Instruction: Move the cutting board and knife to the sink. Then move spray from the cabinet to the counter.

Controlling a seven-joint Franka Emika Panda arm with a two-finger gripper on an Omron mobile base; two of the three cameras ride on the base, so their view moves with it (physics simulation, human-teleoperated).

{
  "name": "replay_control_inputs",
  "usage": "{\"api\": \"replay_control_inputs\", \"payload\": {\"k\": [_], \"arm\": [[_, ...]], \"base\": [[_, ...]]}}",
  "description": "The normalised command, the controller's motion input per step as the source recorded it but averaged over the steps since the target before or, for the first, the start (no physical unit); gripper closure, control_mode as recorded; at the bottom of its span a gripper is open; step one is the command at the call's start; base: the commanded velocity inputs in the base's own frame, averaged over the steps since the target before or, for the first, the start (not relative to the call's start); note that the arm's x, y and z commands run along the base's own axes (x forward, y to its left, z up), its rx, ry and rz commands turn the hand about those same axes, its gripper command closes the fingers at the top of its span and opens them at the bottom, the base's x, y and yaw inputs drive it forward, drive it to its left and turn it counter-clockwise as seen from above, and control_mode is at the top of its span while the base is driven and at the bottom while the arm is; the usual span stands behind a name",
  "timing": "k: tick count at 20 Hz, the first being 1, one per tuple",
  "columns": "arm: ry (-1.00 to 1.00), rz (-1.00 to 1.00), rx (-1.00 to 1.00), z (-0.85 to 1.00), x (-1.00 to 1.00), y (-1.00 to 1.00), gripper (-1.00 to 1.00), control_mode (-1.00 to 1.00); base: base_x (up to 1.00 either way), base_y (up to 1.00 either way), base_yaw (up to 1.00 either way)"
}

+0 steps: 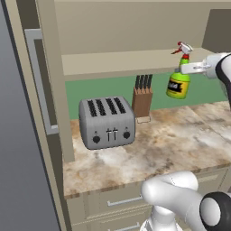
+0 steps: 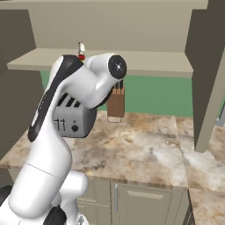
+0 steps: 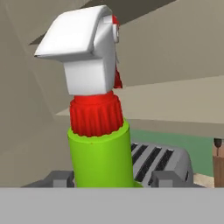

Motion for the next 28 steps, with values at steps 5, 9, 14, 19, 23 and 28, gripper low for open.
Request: {"api": "replay_control_inputs", "payload": {"k": [5, 9, 14, 19, 23, 28], "arm": [[-0.04, 0.06, -0.01, -0.64, -0.09, 0.0, 1.0, -1.0], [-0.08, 0.06, -0.04, -0.64, -0.05, 0.0, 1.0, -1.0], [-0.01, 0.04, -0.03, -0.59, -0.01, -0.01, 1.0, -1.0], [-0.04, 0.06, -0.01, -0.53, 0.0, -0.06, 1.0, -1.0], [0.0, 0.06, 0.0, -0.48, 0.0, -0.1, 1.0, -1.0], [-0.03, 0.07, 0.0, -0.42, 0.0, -0.16, 1.0, -1.0]], "base": [[0.0, 0.0, 0.0], [0.0, 0.0, 0.0], [0.0, 0.0, 0.0], [0.0, 0.0, 0.0], [0.0, 0.0, 0.0], [0.0, 0.0, 0.0]]}}
